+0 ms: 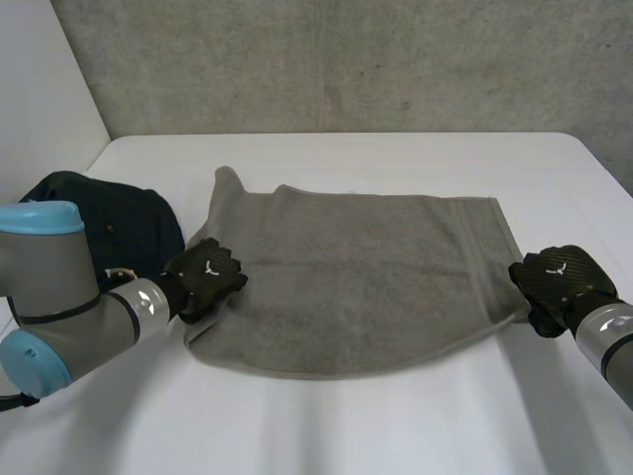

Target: Fold the laundry.

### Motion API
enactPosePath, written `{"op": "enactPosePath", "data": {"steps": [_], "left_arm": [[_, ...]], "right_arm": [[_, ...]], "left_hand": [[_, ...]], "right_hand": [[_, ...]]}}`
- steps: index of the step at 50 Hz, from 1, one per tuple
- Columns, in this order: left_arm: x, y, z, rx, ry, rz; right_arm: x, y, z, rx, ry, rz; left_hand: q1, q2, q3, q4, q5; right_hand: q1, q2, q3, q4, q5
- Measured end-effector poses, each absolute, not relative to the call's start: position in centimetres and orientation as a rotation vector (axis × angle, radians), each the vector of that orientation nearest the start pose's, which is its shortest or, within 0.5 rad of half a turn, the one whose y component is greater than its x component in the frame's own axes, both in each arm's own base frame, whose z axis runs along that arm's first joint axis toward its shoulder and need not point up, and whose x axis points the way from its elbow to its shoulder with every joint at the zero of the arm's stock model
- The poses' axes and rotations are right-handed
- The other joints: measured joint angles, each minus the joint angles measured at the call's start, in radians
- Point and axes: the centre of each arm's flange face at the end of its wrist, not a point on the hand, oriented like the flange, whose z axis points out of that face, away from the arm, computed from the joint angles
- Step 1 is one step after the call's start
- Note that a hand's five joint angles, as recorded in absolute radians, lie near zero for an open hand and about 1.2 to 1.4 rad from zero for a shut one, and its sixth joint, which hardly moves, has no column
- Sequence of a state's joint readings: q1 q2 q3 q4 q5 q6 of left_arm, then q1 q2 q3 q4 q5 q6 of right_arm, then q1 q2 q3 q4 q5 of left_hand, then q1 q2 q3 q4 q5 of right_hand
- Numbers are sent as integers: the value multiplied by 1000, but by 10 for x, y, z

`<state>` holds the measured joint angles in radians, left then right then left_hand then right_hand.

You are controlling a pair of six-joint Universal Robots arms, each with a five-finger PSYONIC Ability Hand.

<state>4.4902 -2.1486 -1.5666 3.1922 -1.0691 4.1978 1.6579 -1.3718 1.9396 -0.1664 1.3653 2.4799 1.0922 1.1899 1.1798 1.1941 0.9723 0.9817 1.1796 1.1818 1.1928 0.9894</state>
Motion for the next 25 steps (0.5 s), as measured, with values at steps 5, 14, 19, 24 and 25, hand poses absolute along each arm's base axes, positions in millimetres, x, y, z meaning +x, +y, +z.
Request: {"op": "enactPosePath", "data": {"steps": [5,14,19,24,25], "left_arm": [[-244,-295,132,-1882,-1925,1719],[-233,-277,163,-1693,-2043,1807],[-227,-261,178,-1539,-2075,1833],[-221,-252,190,-1352,-2101,1880],[-219,-251,190,-1315,-2112,1885]], "right_arm": [[169,-268,165,-1163,2492,-1832],[145,-281,188,-1130,2593,-1846],[130,-282,201,-1143,2654,-1828],[119,-283,206,-1179,2699,-1806],[119,-283,206,-1183,2702,-1803]], "left_hand": [[0,3,3,1,0],[0,3,7,5,5],[33,5,8,5,28],[33,5,8,5,28],[33,5,8,5,28]], "right_hand": [[0,0,0,0,0],[0,0,0,0,0],[0,0,0,0,0],[0,0,0,0,0],[0,0,0,0,0]]}}
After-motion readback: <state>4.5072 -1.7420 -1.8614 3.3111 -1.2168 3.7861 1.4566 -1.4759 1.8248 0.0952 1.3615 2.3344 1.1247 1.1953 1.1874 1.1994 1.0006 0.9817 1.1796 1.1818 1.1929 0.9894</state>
